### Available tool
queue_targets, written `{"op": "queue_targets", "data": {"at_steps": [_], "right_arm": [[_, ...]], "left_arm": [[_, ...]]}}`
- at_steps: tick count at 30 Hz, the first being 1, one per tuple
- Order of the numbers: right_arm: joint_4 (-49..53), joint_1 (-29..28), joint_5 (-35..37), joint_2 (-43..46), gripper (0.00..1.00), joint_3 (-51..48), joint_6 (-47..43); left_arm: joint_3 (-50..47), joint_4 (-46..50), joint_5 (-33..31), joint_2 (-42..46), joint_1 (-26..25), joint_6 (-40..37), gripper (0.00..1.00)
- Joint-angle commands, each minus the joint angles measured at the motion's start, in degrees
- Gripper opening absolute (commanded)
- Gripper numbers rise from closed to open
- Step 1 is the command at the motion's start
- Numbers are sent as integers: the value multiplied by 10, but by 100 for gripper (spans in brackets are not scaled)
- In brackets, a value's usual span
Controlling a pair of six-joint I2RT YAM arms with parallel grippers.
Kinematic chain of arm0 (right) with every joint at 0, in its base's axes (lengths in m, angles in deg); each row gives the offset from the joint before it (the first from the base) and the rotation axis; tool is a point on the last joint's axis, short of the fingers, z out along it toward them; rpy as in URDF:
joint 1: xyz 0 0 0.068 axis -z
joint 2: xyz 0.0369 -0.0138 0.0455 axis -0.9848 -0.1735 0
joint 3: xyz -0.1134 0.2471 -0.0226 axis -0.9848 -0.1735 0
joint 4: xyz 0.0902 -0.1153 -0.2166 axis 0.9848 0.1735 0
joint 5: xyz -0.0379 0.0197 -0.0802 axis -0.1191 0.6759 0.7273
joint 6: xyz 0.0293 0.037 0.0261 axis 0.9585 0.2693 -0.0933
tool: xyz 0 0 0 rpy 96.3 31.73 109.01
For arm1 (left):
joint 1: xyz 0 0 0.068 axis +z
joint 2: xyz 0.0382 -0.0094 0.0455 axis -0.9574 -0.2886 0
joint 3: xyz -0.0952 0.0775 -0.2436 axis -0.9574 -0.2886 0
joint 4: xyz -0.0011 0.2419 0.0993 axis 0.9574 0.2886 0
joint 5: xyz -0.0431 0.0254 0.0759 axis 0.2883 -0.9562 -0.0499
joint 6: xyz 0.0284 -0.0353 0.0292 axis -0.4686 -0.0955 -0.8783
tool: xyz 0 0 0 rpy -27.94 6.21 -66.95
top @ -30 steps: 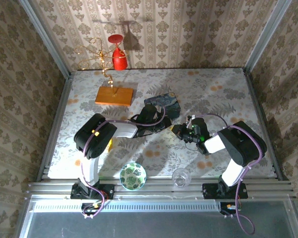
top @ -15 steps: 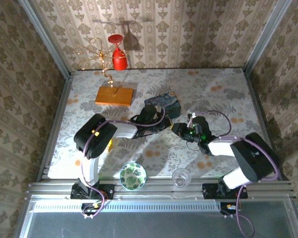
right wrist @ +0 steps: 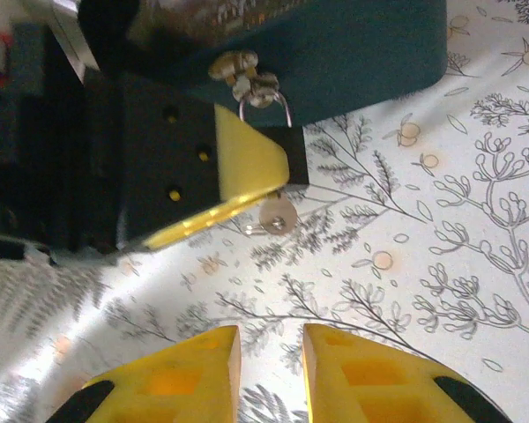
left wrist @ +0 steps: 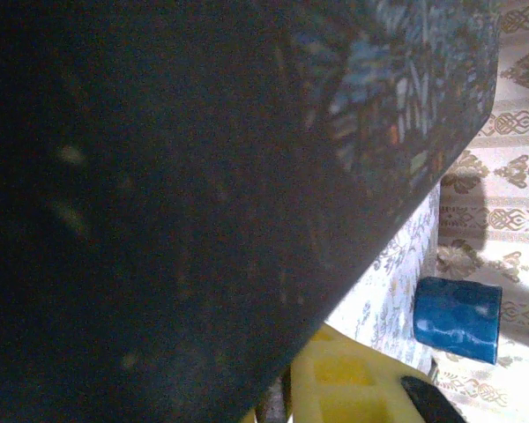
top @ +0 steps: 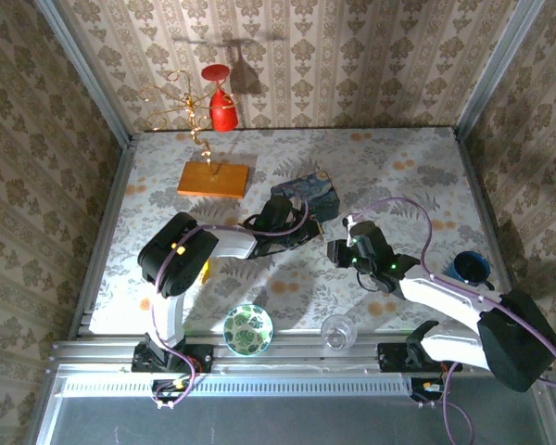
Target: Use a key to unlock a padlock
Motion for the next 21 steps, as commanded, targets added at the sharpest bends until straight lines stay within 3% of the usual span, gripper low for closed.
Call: {"op": "queue_targets", "data": {"at_steps": [1,11,21], "right_arm": [[34,-19,54,-30,25,38,-65],[29,-42,85,-138,25,103,-130],[34,-45,122,-188,28,125,-146]], "left_arm": [[3,42,56,-5,-7,52,0],[12,68,68,1,-4,53,0],[16,86,73,-1,-2,44,0]]}}
